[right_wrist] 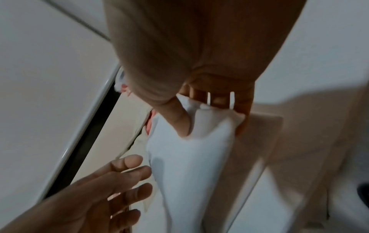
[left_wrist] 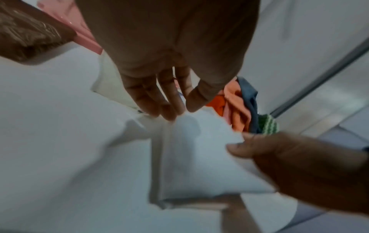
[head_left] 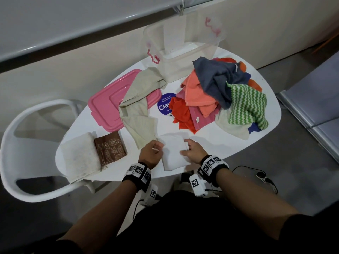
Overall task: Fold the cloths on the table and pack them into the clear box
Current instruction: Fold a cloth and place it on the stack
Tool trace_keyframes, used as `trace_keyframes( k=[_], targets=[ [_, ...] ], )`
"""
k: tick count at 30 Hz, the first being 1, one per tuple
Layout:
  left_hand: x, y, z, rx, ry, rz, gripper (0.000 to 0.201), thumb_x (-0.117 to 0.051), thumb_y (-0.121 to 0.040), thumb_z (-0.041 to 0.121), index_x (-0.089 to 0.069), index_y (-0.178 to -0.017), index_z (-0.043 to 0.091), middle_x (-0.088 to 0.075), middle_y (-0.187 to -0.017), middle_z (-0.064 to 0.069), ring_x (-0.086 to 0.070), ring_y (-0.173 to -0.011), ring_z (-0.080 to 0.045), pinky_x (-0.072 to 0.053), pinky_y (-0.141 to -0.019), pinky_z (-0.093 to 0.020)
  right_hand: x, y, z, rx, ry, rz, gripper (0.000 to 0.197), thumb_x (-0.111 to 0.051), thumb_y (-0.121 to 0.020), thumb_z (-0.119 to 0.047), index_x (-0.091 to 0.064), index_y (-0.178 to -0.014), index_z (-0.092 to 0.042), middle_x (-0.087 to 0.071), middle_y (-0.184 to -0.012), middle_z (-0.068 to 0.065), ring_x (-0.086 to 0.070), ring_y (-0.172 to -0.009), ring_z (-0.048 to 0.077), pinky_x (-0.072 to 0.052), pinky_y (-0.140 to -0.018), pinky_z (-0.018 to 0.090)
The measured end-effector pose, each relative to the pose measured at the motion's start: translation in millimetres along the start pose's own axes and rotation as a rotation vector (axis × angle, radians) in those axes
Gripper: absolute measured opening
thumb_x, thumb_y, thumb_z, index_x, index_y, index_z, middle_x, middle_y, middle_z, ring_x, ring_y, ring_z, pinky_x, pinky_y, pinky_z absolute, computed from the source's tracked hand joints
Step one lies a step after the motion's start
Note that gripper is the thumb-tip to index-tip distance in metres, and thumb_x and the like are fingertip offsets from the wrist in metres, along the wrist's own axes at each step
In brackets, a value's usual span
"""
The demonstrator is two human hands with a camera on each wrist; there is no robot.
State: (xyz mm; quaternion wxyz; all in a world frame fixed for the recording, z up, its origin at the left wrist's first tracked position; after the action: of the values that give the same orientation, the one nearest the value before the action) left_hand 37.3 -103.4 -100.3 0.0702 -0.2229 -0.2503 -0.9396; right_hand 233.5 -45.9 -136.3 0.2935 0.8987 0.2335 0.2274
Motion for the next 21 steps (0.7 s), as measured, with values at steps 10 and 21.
trace_keyframes(
  k=[10,21],
  targets=[
    [-45,0,1,-0.431,-0.723,-0.16,0.073,-0.067,-0.083,0.046,-0.038,-0.146,0.022,-0.024,-0.159,-0.004,-0.023,-0.144,-0.025,-0.025,-0.114,-0.042,12,3,5,-0.115,0.207,0.052,0.051,-0.054,-0.089,-0.015,-0.043,-0.138,-0.019,-0.058,-0.127,0.015,-0.054,-0.116,0.033,-0.038,-0.088,0.029],
    [-55,-17,-3,-0.197,-0.829,-0.21,0.095,-0.059,-0.085,0.057,-0.007,-0.156,0.021,-0.006,-0.164,-0.003,-0.008,-0.149,-0.024,-0.012,-0.119,-0.04,32,4,14,-0.181,0.339,0.201,0.045,-0.065,-0.081,-0.027,-0.043,-0.12,-0.022,-0.059,-0.107,0.006,-0.059,-0.099,0.029,-0.048,-0.084,0.036]
  ],
)
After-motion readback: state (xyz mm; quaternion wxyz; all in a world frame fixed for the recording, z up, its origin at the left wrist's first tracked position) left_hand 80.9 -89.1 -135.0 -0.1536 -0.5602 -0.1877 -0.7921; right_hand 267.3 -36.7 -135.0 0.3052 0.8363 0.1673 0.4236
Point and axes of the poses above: each hand's wrist, its own y-axis away from the middle knuckle, its own x-axis out of the back of the hand, z = x × y, the point moved 5 cm from there along -y, towards the middle knuckle
